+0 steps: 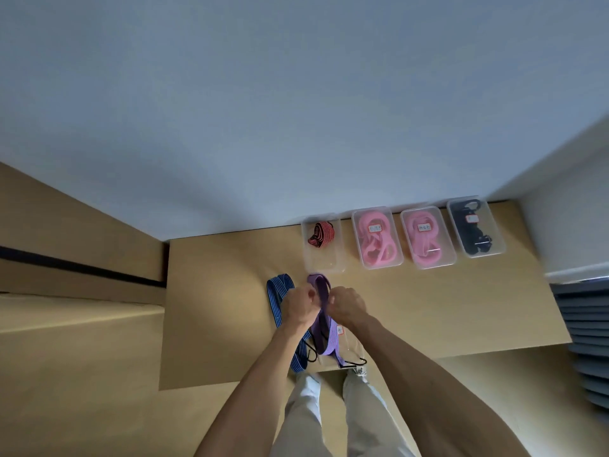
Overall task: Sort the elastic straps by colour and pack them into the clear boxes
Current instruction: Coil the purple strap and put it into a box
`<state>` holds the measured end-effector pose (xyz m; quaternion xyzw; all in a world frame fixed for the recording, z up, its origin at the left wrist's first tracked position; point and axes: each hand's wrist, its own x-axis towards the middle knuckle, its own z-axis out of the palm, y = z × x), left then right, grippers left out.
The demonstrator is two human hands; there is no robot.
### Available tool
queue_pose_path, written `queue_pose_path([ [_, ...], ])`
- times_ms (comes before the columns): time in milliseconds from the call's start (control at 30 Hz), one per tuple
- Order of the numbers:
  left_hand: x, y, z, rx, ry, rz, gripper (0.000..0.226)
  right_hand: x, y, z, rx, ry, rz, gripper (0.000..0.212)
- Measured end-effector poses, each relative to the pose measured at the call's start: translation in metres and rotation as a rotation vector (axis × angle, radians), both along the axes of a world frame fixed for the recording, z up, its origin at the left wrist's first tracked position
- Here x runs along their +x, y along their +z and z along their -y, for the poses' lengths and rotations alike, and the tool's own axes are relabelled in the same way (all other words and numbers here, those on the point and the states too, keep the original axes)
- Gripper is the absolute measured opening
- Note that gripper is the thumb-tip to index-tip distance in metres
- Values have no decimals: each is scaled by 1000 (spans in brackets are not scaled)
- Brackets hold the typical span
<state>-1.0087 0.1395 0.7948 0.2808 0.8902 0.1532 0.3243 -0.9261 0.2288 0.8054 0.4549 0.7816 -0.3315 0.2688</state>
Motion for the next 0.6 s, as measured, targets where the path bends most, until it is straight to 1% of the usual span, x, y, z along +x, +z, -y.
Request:
queue_pose_path([
  [67, 11, 4, 4, -30, -51, -27, 35, 17, 4, 4, -21, -13, 20, 30],
  [133, 23, 9, 8, -45, -108, -18, 22, 33, 8, 6, -37, -38, 27, 31],
  [233, 45, 16, 14, -36, -188, -30, 25, 58, 10, 6, -33, -45, 11, 33],
  [400, 99, 10, 32, -76, -184, -42, 26, 95, 5, 17, -54, -20, -24, 36],
  [467, 118, 4, 40, -87, -191, -83, 20, 108, -2, 28, -82, -18, -34, 35],
  [533, 135, -1, 45, -56, -225, -147, 14, 121, -9, 37, -95, -38, -33, 34],
  [600, 147, -7, 49, -26, -295, -224, 23, 131, -18, 44, -80, -41, -30, 34],
])
